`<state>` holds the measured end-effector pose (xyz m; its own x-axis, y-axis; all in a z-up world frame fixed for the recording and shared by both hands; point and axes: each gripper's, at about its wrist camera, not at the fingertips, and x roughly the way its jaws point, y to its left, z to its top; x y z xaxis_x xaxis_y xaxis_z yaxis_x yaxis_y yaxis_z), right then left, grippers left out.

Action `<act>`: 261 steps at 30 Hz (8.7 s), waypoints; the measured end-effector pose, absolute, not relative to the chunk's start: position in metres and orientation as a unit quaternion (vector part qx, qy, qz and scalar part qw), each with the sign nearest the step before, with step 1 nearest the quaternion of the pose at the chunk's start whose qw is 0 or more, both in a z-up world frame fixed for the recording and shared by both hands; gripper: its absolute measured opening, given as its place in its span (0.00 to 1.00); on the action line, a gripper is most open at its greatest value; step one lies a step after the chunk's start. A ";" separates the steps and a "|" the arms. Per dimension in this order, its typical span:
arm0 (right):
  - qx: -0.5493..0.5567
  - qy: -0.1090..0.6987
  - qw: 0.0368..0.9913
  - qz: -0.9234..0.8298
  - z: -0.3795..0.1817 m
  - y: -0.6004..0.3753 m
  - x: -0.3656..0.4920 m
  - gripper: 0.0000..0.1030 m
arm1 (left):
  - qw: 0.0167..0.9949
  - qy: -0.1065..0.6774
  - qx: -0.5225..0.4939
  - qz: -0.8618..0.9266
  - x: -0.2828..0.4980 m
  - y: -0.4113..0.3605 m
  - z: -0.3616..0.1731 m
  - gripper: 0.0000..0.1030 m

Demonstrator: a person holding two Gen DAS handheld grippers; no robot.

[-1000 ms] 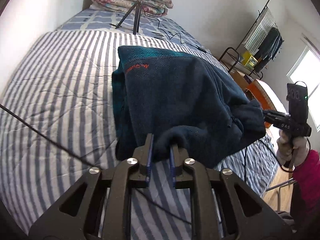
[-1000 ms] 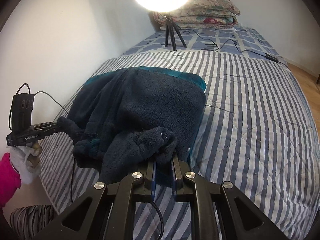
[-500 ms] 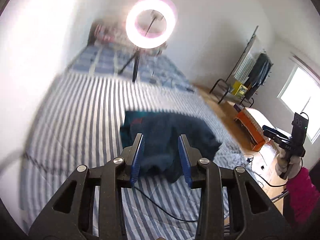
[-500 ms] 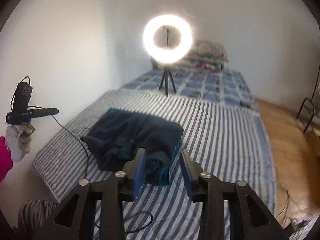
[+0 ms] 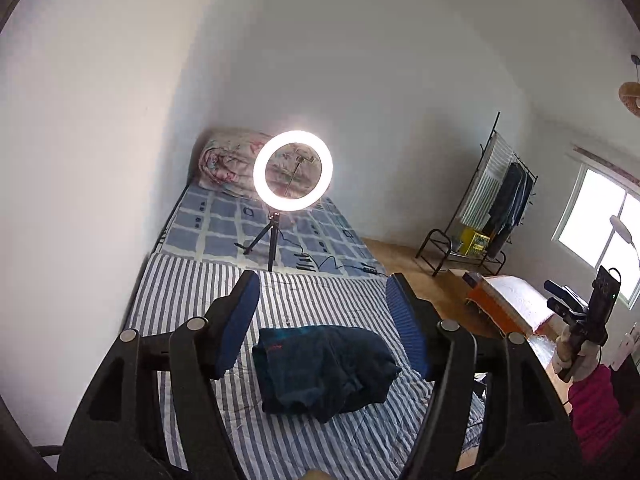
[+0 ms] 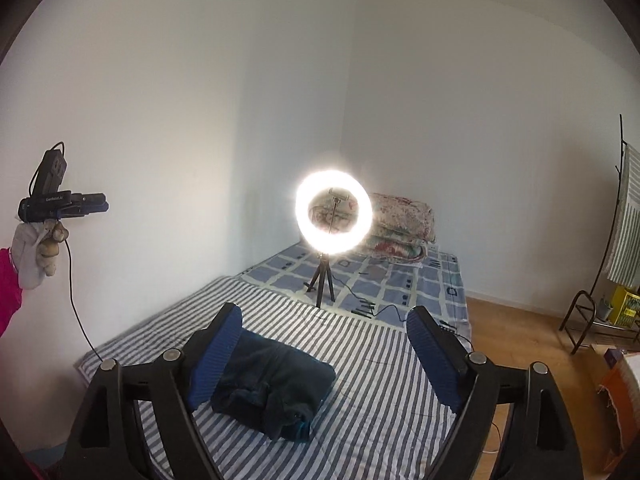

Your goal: Fold large clothes

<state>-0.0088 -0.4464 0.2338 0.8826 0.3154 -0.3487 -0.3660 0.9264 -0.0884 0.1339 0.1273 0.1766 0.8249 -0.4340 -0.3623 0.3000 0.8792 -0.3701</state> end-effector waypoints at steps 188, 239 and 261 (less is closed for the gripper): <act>0.254 0.498 0.754 0.345 -0.184 -0.437 0.270 0.85 | 0.736 0.514 -0.361 -0.254 0.356 0.048 -0.248 0.66; 0.028 0.428 0.893 0.134 0.002 -0.485 0.191 0.34 | 0.834 0.467 -0.086 -0.280 0.376 -0.209 -0.085 0.32; -0.005 0.393 0.920 -0.013 -0.021 -0.635 0.386 0.34 | 0.844 0.424 -0.102 -0.312 0.579 -0.412 -0.128 0.32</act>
<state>0.3860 -0.6346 -0.0213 0.6910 -0.0281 -0.7223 0.0207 0.9996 -0.0192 0.5791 -0.4124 -0.1277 0.4468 -0.6128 -0.6518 0.4398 0.7849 -0.4365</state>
